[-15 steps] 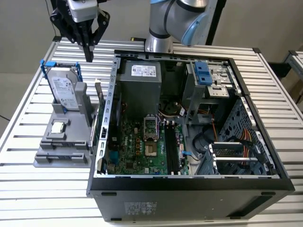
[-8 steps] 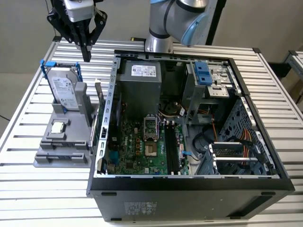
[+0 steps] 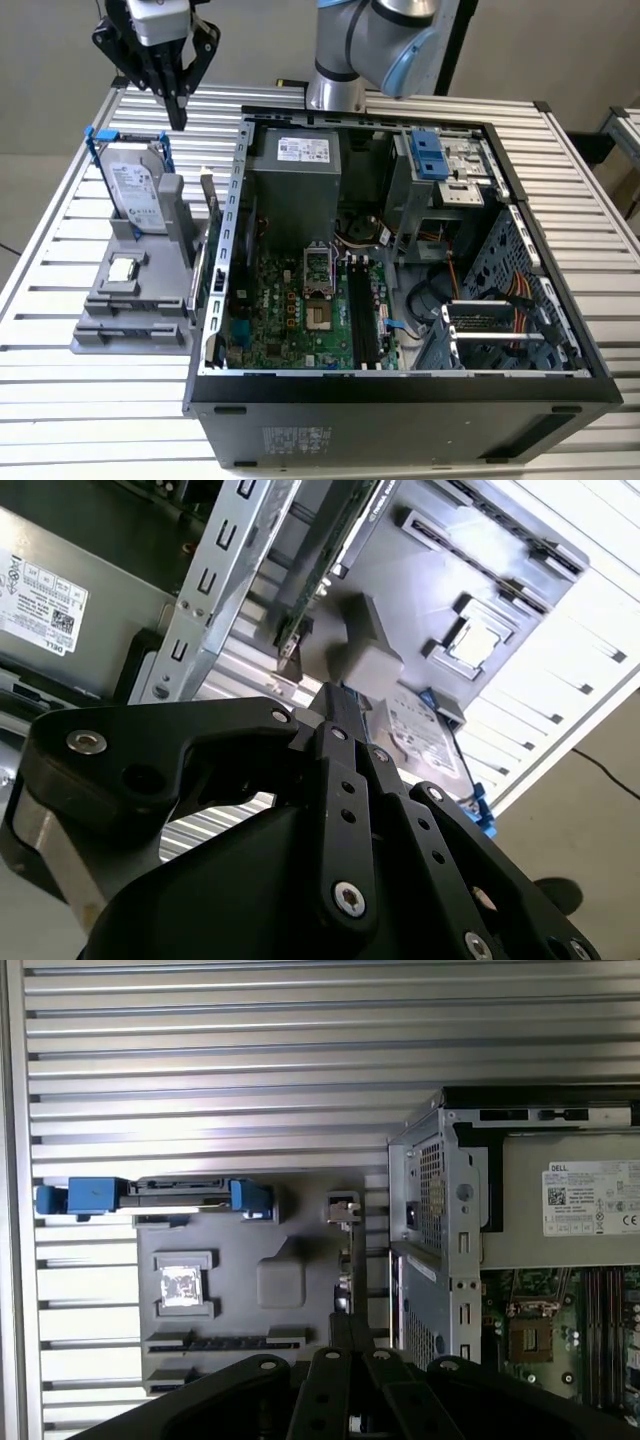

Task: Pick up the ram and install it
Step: 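Reach for the ram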

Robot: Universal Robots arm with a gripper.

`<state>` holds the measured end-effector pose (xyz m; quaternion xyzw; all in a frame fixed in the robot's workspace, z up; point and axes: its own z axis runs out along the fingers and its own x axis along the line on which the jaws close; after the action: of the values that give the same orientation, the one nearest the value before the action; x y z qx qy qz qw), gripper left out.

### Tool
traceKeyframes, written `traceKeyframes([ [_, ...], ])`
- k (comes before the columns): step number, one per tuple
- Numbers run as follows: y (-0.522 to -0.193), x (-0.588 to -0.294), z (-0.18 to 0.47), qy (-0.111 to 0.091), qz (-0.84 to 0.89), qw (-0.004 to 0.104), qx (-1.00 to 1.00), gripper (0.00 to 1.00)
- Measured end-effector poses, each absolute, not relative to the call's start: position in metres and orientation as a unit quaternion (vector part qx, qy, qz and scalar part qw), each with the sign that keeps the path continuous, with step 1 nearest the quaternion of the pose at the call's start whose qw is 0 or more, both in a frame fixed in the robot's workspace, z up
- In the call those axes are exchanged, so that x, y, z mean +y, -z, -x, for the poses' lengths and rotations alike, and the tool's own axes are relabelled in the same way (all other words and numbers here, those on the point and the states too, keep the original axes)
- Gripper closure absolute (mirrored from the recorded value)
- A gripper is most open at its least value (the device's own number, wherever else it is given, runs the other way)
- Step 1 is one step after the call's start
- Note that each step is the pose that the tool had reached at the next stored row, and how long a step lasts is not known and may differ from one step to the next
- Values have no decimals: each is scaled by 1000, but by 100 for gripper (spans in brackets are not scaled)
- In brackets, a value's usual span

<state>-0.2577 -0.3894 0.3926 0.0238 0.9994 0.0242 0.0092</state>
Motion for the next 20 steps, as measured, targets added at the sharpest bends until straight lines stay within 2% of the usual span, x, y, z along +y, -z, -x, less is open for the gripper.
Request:
traceKeyframes([
  [20,-393,-384,277,-24,-22,8,999,100],
])
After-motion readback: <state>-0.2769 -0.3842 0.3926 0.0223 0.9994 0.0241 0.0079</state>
